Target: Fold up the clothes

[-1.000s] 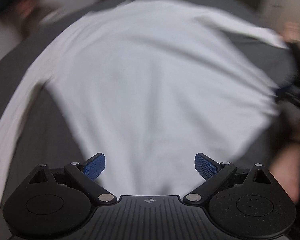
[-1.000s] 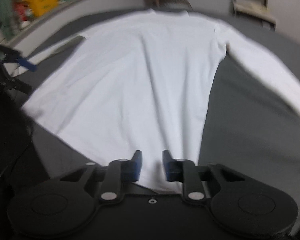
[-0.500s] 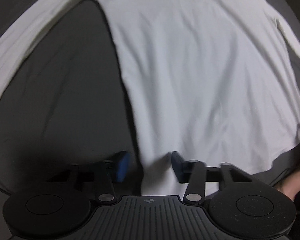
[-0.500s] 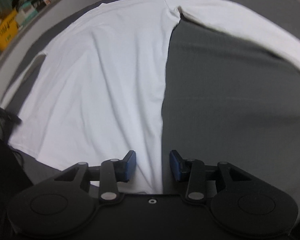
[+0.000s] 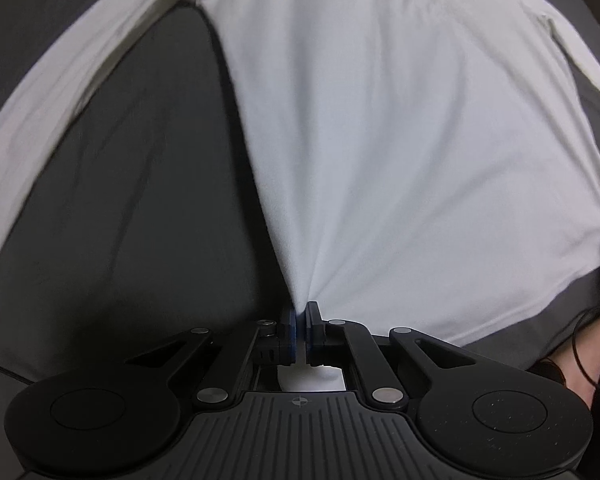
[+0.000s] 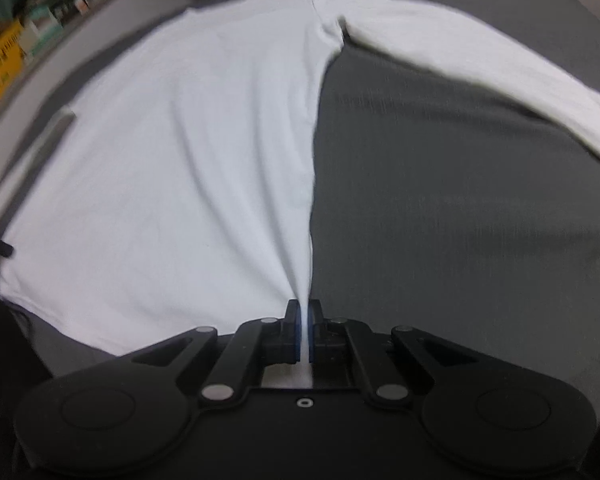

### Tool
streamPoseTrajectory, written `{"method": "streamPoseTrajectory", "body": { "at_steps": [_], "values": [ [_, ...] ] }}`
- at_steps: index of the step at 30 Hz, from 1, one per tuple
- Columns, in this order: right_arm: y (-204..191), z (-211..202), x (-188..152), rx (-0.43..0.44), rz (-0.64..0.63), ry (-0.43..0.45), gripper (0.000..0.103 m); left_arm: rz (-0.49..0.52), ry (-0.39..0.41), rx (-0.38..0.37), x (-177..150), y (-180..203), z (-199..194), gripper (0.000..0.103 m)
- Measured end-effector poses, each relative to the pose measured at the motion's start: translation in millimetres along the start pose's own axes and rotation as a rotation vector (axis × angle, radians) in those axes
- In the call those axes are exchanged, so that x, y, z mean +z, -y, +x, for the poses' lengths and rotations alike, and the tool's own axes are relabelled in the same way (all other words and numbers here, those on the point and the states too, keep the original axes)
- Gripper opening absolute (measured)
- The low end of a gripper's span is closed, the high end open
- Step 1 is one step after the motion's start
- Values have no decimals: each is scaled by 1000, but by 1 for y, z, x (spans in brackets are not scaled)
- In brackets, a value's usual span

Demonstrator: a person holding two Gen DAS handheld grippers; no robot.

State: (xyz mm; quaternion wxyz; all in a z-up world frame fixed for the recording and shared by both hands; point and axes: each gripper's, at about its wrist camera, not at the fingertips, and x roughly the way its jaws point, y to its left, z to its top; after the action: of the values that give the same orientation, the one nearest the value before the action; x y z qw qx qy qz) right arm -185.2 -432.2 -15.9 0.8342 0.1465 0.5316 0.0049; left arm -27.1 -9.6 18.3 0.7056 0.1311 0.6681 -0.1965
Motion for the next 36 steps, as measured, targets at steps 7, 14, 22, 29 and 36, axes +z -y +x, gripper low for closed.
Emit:
{"method": "streamPoseTrajectory", "body": {
  "at_steps": [7,14,22,29,36],
  "values": [
    [1,-10,-2,8,-23,-12,34,22,12,29,-8,6,12,13],
    [5,-10,-3,50,-32,-97,16,3,-7,-10,-29,2,4,64],
    [6,-9,-6,20,-96,-162,5,97,4,135,-50,10,10,64],
    [-11,-28,-1,46,-87,-64,19,-152,268,58,-87,-40,-24,64],
    [-23,-4,-10,95,-85,-83,26,-601,605,42,-156,-122,-51,69]
  ]
}}
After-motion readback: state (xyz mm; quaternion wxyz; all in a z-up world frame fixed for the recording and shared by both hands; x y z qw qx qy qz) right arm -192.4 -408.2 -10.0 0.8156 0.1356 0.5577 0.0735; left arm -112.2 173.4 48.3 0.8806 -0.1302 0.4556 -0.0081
